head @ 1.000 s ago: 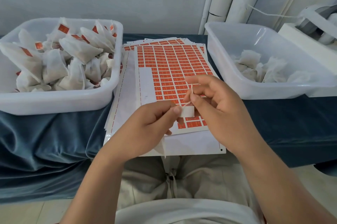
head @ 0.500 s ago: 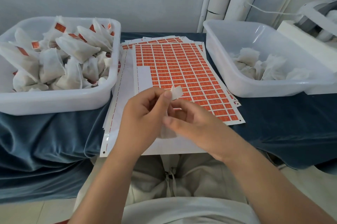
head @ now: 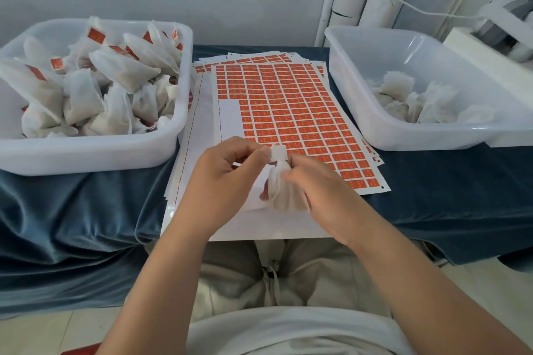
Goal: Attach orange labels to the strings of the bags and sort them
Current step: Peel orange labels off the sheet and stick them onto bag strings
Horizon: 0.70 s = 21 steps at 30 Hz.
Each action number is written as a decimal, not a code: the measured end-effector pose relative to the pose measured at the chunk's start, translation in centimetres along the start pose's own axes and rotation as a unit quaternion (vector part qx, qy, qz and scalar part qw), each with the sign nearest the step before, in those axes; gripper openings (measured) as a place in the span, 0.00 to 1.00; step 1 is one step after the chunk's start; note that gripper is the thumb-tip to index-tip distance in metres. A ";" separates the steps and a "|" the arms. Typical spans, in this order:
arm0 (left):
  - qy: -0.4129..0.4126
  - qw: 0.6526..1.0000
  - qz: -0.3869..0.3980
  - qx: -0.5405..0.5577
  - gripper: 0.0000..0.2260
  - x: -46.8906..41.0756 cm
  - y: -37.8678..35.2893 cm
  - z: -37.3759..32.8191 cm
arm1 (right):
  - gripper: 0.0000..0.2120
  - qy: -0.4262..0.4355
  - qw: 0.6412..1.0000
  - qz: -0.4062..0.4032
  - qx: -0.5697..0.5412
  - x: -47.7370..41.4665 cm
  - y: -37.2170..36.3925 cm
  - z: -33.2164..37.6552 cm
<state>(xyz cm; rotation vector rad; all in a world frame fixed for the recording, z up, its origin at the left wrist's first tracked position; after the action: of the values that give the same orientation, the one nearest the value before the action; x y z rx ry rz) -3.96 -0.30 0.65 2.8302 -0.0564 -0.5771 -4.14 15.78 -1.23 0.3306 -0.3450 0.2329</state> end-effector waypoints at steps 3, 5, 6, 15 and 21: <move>-0.015 1.000 -0.001 0.007 0.12 0.0 -0.3 -0.2 | 0.12 0.032 0.997 0.013 -0.065 0.2 -0.6 0.1; -0.016 1.000 -0.011 0.017 0.12 0.0 -0.3 0.1 | 0.16 0.051 0.996 -0.002 -0.078 0.5 -0.5 0.2; -0.015 1.000 -0.014 0.020 0.11 0.0 -0.3 0.2 | 0.14 0.056 0.996 -0.015 -0.073 0.4 -0.4 0.2; -0.010 0.999 0.007 0.045 0.13 -0.1 -1.0 1.0 | 0.12 0.025 0.989 -0.035 -0.140 0.2 -0.5 -0.5; 0.054 0.978 0.084 0.183 0.21 -0.3 -0.4 2.9 | 0.12 0.009 0.971 0.052 -0.232 0.1 -0.2 -0.3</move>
<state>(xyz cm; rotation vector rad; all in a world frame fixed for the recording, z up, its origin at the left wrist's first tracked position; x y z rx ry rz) -5.38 -0.53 -1.90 3.1613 -0.4183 -0.4092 -3.89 15.71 -1.56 -0.1511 -0.3873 0.2506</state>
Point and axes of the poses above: each hand's wrist, its own x-axis away from the middle knuckle, its own y-axis out of the back of the hand, z = x × y, the point moved 5 cm from there along -x, towards the middle knuckle, and after that the axes turned 14 degrees about -y, right-handed, at the moved point
